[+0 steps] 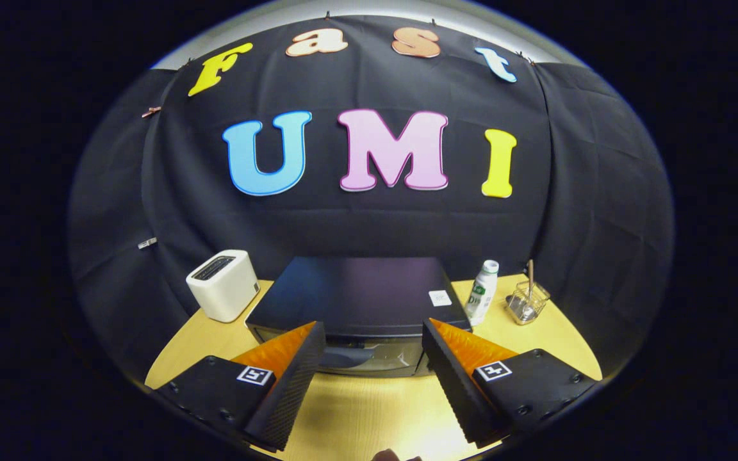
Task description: Open the toaster oven, put the food inside, and close the toaster oven door.
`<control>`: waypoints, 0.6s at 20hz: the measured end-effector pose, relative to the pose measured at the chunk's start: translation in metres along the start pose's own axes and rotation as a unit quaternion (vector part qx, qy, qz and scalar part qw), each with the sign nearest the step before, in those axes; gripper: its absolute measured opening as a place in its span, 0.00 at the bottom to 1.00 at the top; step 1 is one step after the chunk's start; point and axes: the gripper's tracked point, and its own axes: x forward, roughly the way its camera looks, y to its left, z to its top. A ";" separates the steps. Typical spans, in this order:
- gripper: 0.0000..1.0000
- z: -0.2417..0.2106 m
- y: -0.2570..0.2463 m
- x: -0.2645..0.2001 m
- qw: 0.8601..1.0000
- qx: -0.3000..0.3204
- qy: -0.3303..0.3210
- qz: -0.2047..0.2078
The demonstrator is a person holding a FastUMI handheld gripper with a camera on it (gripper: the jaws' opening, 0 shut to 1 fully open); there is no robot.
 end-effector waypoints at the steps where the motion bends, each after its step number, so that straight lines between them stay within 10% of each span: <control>1: 0.99 0.012 -0.008 -0.007 1.000 -0.001 -0.013 -0.003; 12: 0.98 0.118 -0.105 -0.067 0.992 0.007 -0.123 -0.027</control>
